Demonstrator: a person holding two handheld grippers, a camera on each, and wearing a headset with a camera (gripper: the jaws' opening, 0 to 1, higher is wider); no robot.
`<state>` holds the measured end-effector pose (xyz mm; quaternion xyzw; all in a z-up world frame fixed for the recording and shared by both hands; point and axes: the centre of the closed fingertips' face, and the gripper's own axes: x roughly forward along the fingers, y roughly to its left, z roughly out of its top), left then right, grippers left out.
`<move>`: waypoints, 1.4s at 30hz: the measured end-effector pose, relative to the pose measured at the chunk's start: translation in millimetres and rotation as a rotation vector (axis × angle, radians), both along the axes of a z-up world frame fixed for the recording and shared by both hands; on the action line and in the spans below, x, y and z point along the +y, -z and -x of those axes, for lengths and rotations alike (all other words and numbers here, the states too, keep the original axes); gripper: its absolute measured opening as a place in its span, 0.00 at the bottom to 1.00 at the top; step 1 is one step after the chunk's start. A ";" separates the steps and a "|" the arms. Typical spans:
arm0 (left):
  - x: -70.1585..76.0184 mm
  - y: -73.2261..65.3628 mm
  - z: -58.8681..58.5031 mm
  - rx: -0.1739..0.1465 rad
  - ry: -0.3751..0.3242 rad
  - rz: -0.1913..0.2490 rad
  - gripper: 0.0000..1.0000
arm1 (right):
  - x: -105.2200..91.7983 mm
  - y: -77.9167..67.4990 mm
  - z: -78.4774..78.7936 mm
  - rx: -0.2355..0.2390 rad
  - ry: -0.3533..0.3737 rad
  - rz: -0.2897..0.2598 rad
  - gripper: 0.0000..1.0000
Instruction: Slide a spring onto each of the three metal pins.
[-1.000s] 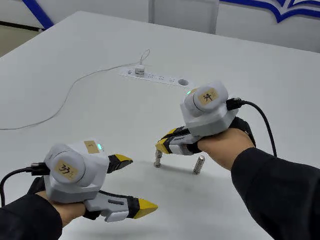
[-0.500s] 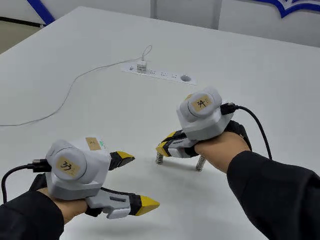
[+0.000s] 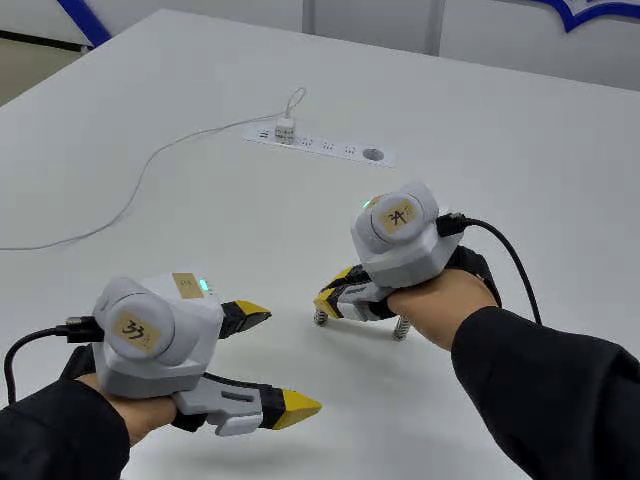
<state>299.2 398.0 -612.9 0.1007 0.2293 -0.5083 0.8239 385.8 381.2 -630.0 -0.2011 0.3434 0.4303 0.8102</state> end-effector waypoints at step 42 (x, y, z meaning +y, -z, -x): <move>0.7 3.3 0.9 0.001 0.003 -0.021 0.72 | -39.3 -19.8 42.2 -0.051 0.039 -0.072 0.23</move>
